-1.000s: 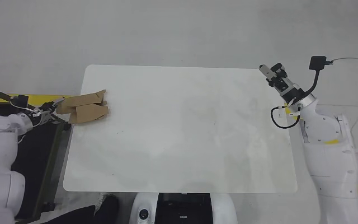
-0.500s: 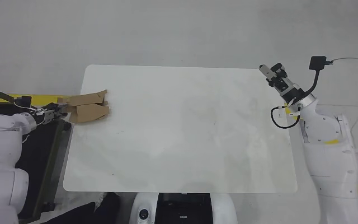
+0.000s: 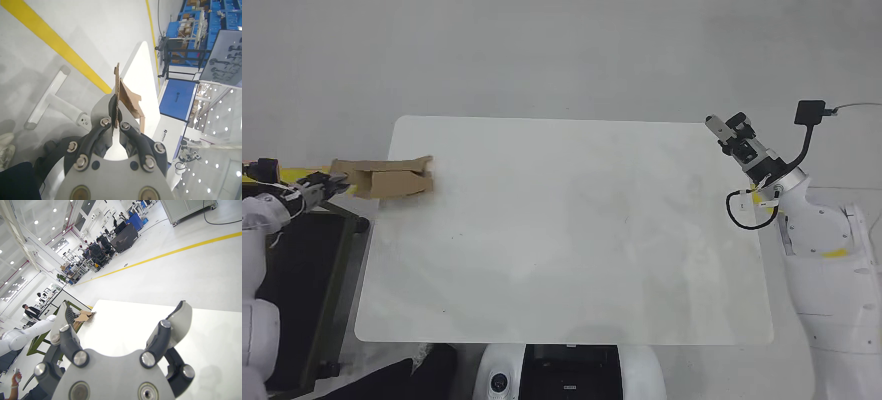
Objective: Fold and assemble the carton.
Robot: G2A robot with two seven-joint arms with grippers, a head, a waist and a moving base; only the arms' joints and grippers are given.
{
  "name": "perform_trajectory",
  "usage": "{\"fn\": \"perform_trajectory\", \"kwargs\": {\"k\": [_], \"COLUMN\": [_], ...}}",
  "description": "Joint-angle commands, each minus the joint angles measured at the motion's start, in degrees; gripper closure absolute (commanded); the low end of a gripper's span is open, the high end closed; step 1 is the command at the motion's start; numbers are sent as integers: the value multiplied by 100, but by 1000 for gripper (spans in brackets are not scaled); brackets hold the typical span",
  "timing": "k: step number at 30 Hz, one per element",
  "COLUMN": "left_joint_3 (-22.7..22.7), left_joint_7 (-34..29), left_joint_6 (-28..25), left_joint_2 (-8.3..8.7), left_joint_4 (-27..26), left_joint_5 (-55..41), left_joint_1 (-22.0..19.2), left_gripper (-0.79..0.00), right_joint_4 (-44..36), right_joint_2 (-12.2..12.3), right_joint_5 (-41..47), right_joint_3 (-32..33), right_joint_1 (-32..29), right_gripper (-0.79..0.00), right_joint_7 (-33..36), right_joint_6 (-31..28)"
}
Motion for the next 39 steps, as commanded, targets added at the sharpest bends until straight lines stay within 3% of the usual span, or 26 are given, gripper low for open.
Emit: {"fn": "perform_trajectory", "kwargs": {"k": [1, 9, 21, 31, 39], "left_joint_3": [-74, -224, 50, 435, 501], "left_joint_7": [-101, -365, -509, -545, -264], "left_joint_6": [-117, -286, -141, 116, 526], "left_joint_2": [40, 106, -211, -468, -510], "left_joint_4": [-43, -504, -1531, -2995, -4431], "left_joint_5": [-97, -264, -514, -759, -776], "left_joint_1": [-27, -191, -330, -141, 187], "left_gripper": [0, 0, 0, 0, 0], "right_joint_4": [0, 0, 0, 0, 0], "right_joint_2": [0, 0, 0, 0, 0], "right_joint_5": [0, 0, 0, 0, 0], "right_joint_3": [0, 0, 0, 0, 0], "right_joint_1": [0, 0, 0, 0, 0], "right_gripper": [-785, -785, -785, -785, -785], "right_joint_7": [0, 0, 0, 0, 0], "right_joint_6": [0, 0, 0, 0, 0]}}
